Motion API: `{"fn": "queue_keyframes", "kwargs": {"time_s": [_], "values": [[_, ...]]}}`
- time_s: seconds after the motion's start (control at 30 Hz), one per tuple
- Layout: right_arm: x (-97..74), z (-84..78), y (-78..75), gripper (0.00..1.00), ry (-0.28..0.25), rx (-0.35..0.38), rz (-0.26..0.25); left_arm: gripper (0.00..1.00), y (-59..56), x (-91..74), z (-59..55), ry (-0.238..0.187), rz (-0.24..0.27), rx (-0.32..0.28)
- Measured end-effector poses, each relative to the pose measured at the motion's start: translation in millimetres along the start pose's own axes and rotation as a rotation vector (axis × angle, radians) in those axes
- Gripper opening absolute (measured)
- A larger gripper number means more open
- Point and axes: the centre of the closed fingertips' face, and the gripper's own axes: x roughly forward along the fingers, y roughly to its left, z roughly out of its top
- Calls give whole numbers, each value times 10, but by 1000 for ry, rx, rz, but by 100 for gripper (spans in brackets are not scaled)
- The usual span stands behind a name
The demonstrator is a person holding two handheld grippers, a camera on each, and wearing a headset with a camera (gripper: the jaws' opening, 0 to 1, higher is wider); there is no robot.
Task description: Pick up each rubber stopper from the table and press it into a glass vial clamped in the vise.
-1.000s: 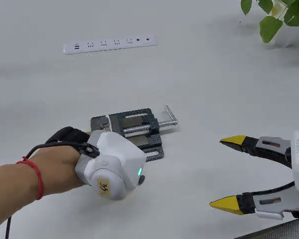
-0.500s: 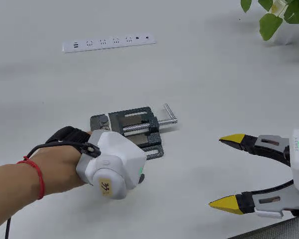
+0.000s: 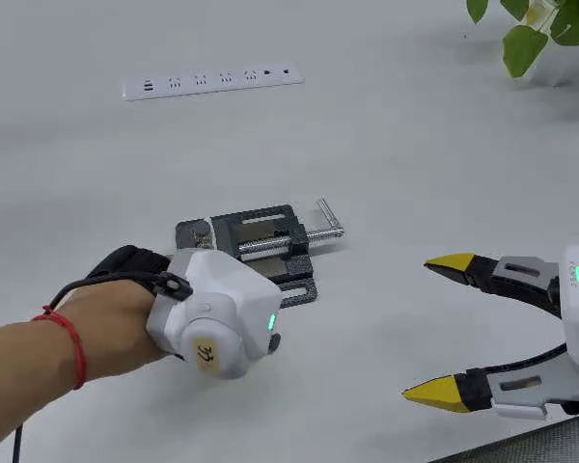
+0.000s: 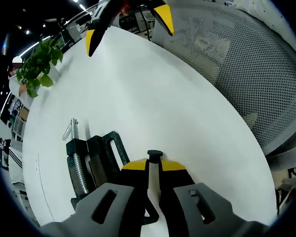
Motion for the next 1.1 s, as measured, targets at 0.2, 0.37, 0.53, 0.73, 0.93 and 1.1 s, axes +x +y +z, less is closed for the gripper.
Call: {"fn": "queue_keyframes", "kwargs": {"time_s": [0.2,0.37,0.53,0.73,0.93,1.1], "values": [[-4,120,-2,79,-8,-13,7,4,56,-166,125,-89,70,-154],[3,390,-3,80,-52,-32,23,4,112,-394,273,-207,137,-344],[14,697,-5,80,-88,-61,52,4,169,-668,452,-313,199,-491],[64,1029,24,78,-102,-121,113,4,187,-895,596,-398,241,-580],[137,1271,129,68,-84,-156,207,4,205,-1057,620,-481,280,-652],[215,1349,229,53,-31,-191,295,4,192,-1158,665,-513,302,-675]]}}
